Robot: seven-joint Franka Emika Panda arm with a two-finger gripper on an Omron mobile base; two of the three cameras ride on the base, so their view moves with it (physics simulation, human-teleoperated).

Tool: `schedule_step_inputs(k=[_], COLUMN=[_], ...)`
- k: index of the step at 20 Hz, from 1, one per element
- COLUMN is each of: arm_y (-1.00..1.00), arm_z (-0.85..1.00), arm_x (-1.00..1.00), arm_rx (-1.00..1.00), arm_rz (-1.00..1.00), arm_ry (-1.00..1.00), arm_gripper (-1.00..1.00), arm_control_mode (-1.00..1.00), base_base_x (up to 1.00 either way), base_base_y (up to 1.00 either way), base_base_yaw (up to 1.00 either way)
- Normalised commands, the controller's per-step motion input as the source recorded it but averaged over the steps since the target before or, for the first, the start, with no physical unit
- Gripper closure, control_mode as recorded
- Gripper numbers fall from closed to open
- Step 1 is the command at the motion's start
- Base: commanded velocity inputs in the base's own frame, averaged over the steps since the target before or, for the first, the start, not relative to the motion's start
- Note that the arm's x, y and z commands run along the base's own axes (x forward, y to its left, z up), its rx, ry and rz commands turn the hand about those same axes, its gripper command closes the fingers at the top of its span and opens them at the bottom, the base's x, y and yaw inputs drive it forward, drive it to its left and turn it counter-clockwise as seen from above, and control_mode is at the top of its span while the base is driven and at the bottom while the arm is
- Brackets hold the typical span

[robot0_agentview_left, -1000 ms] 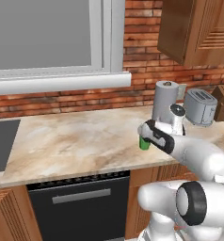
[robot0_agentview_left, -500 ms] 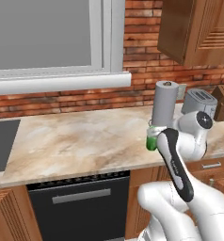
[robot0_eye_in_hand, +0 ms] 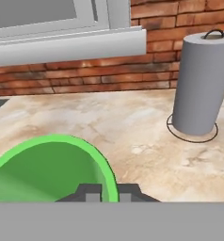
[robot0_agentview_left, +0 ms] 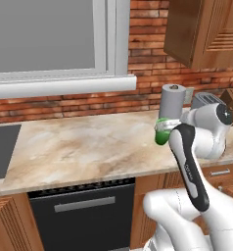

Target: Place the pitcher and cup on the dining counter for serving.

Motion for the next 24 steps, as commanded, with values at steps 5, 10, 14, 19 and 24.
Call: schedule_step_inputs(k=[5,10,14,19,24], arm_y=[0.00,0.00,0.00,0.00,0.00], arm_z=[0.61,0.22,0.00,0.00,0.00], arm_x=[-0.24,-0.04,0.00,0.00,0.00], arm_rx=[0.00,0.00,0.00,0.00,0.00], arm_rz=[0.00,0.00,0.00,0.00,0.00], arm_ry=[0.00,0.00,0.00,0.00,0.00], arm_gripper=[1.00,1.00,1.00,1.00,1.00], arm_control_mode=[-1.00,1.00,1.00,1.00,1.00], base_base_x=[0.00,0.01,-0.10,-0.97,-1.00], base_base_y=[0.00,0.00,0.00,0.11,0.53], base_base_yaw=[0.00,0.00,0.00,0.13,0.26])
